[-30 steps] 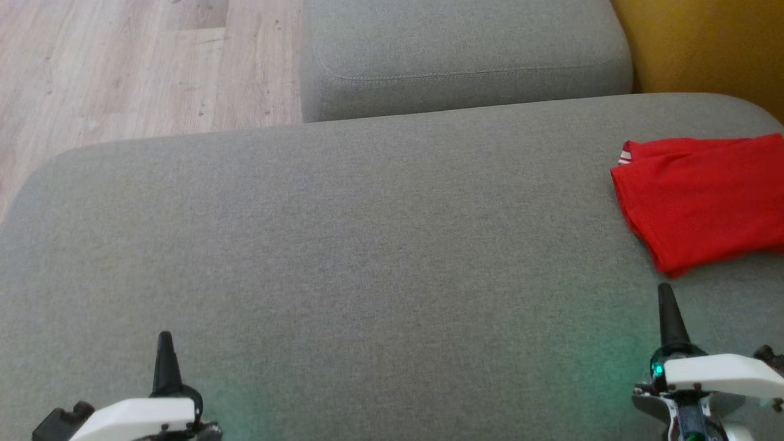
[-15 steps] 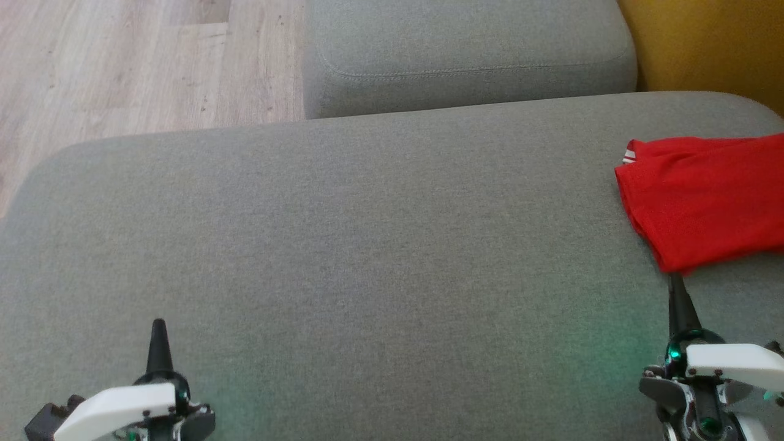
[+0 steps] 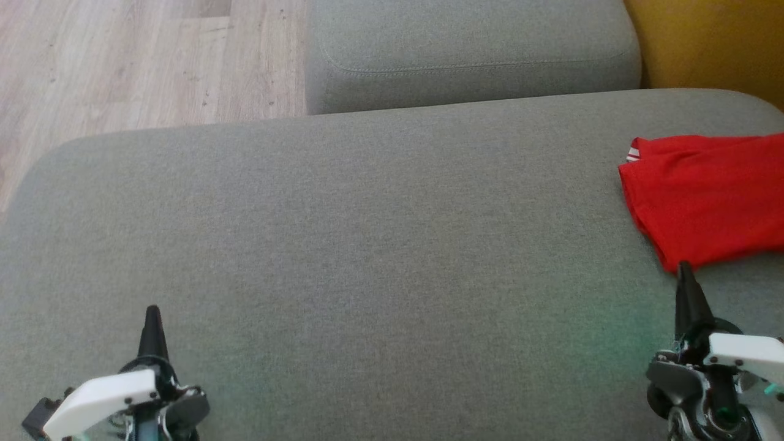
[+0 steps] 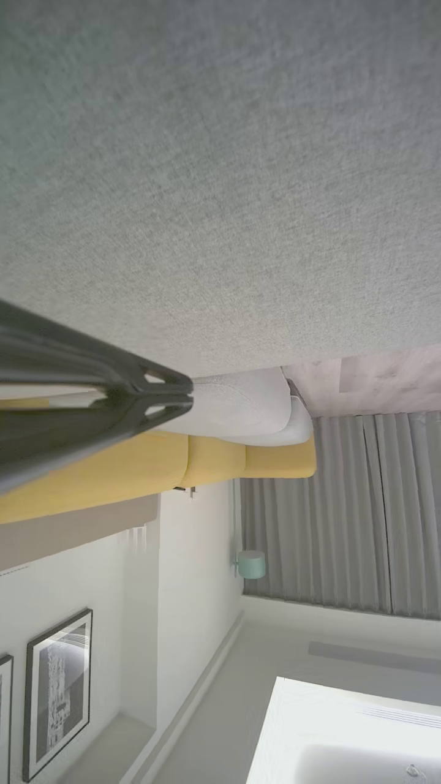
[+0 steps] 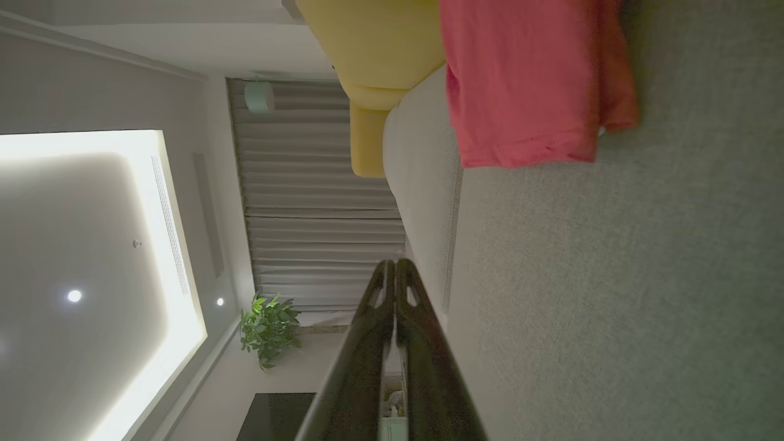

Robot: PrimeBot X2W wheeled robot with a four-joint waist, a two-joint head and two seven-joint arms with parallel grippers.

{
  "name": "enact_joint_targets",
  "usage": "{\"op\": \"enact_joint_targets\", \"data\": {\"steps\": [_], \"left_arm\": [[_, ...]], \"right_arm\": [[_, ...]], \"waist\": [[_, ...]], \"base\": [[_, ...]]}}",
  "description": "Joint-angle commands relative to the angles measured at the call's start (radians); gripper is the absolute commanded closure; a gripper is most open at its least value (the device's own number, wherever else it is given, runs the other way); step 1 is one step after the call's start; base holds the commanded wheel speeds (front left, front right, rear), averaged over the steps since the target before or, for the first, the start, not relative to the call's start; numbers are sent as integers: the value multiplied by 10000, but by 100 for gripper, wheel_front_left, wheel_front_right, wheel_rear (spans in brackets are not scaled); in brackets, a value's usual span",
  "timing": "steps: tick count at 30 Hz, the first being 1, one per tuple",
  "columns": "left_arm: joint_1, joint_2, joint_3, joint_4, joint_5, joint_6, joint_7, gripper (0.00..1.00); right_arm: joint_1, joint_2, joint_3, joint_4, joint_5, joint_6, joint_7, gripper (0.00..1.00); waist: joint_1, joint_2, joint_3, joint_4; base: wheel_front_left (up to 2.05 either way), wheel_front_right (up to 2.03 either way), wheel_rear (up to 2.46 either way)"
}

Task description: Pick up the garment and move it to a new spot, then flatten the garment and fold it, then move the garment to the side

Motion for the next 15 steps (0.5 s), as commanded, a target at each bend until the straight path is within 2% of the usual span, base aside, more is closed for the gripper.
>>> {"op": "enact_joint_targets", "data": {"steps": [1, 4, 15], "left_arm": [[-638, 123, 397, -249, -283, -110, 97, 100], [-728, 119, 460, -209, -624, -166, 189, 100], [-735, 84, 511, -205, -597, -169, 232, 100]], "right_arm": [[-557, -170, 118, -349, 362, -7, 99, 100], [-614, -167, 59, -350, 738, -7, 190, 100], [-620, -131, 7, -346, 712, -7, 234, 100]], "waist": [[0, -1, 6, 6], [0, -1, 20, 20], [0, -1, 20, 20]], "base": [[0, 0, 0], [0, 0, 0], [0, 0, 0]]}}
